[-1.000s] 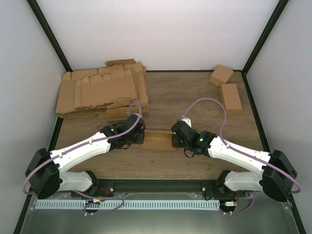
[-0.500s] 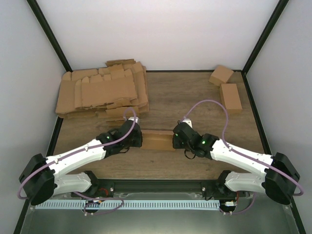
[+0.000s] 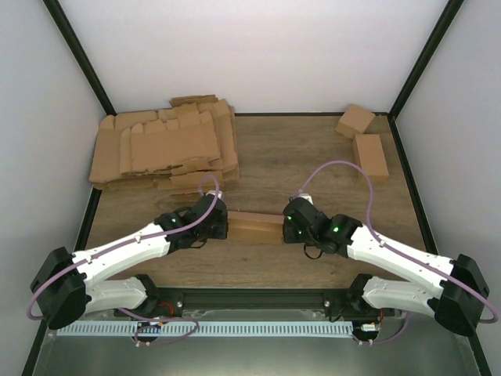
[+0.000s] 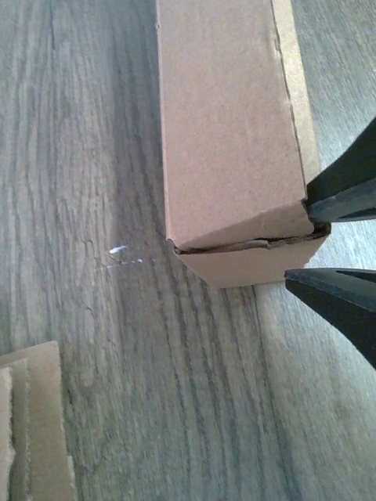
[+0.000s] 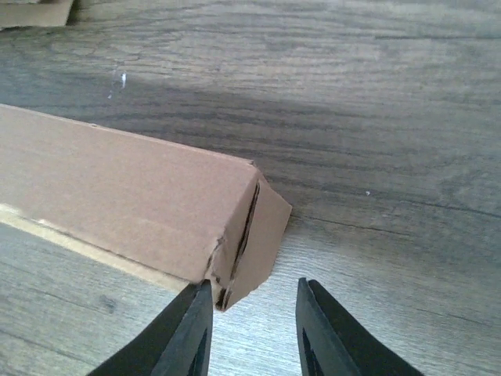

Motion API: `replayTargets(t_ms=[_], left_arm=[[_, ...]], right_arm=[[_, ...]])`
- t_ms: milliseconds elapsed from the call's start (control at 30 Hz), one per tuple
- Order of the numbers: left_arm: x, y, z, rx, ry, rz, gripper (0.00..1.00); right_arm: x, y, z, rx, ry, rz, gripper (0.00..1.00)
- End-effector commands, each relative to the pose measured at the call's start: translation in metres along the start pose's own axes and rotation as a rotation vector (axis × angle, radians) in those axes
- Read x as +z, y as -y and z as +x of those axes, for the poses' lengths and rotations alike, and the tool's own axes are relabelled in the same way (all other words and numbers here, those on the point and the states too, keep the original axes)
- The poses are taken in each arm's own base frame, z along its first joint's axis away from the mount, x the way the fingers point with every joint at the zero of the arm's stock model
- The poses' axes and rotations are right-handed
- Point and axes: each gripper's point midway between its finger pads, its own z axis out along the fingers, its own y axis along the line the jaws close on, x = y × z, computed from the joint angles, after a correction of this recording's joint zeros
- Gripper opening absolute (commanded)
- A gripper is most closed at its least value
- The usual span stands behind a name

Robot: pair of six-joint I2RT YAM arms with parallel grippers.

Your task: Fold the paper box

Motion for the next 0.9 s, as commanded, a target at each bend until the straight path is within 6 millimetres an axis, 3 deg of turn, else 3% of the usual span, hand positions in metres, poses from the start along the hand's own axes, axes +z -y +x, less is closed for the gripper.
replayTargets(t_ms=[0,267,433,533,633,733,867], left_arm=[[-0.008,-0.002,-0.004,0.000,0.001,-0.021,0.23],[-0.027,0.004,-0.016,0.000,0.021,-0.004,0.53],[-0.044,0.019,-0.032,-0.013,0.037,0.065,0.76],[-0.052,0.023,-0.043,-0.017,0.035,0.101,0.82],[-0.057,0.019,-0.058,-0.033,0.038,0.142,0.89],[-0.056,0.008,-0.071,-0.093,0.034,0.217,0.96],[-0.048,0.008,-0.074,-0.162,-0.011,0.368,0.99]], right_arm=[[-0.025,-0.011,-0.017,-0.011,0.027,-0.021,0.35],[-0.044,-0.020,-0.033,-0.015,0.064,-0.064,0.57],[-0.051,-0.019,-0.053,-0.030,0.085,-0.064,0.61],[-0.057,-0.013,-0.070,-0.029,0.104,-0.067,0.63],[-0.056,-0.012,-0.082,-0.023,0.103,-0.128,0.75],[-0.047,-0.012,-0.085,0.009,0.073,-0.196,0.84],[-0.037,-0.014,-0.081,0.072,0.036,-0.300,0.91]])
